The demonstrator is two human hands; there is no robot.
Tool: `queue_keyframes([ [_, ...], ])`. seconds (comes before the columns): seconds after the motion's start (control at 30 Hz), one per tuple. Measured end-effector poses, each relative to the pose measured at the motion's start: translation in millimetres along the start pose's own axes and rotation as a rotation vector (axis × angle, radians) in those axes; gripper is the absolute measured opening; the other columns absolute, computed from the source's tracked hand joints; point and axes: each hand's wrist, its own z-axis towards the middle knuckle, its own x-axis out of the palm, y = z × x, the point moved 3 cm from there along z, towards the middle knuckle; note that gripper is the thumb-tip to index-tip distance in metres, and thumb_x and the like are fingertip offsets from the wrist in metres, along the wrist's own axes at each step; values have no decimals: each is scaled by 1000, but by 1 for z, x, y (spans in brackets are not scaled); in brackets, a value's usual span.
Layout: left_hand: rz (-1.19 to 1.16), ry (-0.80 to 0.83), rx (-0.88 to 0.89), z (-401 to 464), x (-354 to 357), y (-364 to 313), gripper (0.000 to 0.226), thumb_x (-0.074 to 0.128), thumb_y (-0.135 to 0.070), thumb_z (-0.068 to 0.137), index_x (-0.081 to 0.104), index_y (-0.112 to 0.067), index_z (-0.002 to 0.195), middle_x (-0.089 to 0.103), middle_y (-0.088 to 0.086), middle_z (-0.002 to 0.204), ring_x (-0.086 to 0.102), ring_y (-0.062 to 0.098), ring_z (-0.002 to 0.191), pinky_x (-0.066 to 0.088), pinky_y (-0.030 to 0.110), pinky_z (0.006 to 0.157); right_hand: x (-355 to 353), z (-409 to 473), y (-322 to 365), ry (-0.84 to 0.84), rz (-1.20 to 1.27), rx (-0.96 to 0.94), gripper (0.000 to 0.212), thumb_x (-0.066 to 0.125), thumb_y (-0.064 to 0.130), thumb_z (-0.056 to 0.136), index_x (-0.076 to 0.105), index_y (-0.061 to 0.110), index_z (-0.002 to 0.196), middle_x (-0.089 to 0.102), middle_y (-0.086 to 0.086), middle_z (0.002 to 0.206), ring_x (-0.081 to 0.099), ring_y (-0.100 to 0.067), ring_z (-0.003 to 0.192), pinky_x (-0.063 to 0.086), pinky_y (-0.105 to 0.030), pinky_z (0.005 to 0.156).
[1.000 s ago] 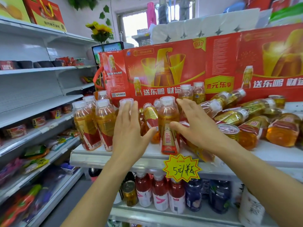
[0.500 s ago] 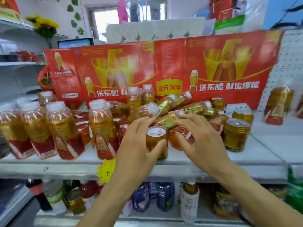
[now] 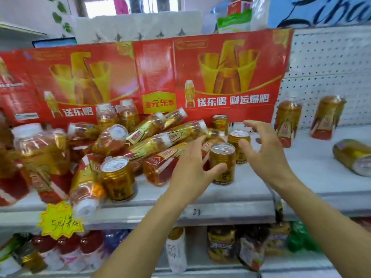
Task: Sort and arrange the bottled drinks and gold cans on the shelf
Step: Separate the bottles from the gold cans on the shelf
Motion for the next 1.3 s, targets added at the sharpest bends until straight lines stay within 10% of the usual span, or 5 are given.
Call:
queue_keyframes([
  [0.2,417,107,49,41,26,-3,93,53,-80,73,35,-24,145,49,-2,143,39,18,134,7,43,121,12,42,-62,335,52,370,82,68,36,87,20,21,151,30,-4,155,36,-23,137,36,-39,107],
  [0.33,302,81,72,43,27,-2,79,62,-73,72,46,-30,137,56,-6,133,44,15,125,18,43,118,27,49,-69,394,168,424,88,73,35,84,21,17,152,39,-6,149,44,-20,129,38,-24,92],
  [0.5,211,51,61,44,29,-1,71,68,-68,71,50,-34,131,57,-8,121,46,15,115,38,37,101,31,52,-73,332,166,370,61,82,37,73,54,16,124,63,0,113,62,-15,102,54,-26,80],
  [0.8,-161,102,24,46,20,-9,69,72,-61,72,50,-33,132,61,-12,119,58,8,107,57,40,84,-25,34,-46,156,175,300,53,79,37,77,55,21,121,59,11,108,57,-2,96,45,-15,74],
  [1.3,-331,134,149,70,116,-184,73,64,-65,65,54,-27,126,62,-14,109,60,4,97,51,27,80,-246,6,-91,-1,126,300,48,81,44,69,62,25,109,70,10,97,66,5,79,47,-6,61],
])
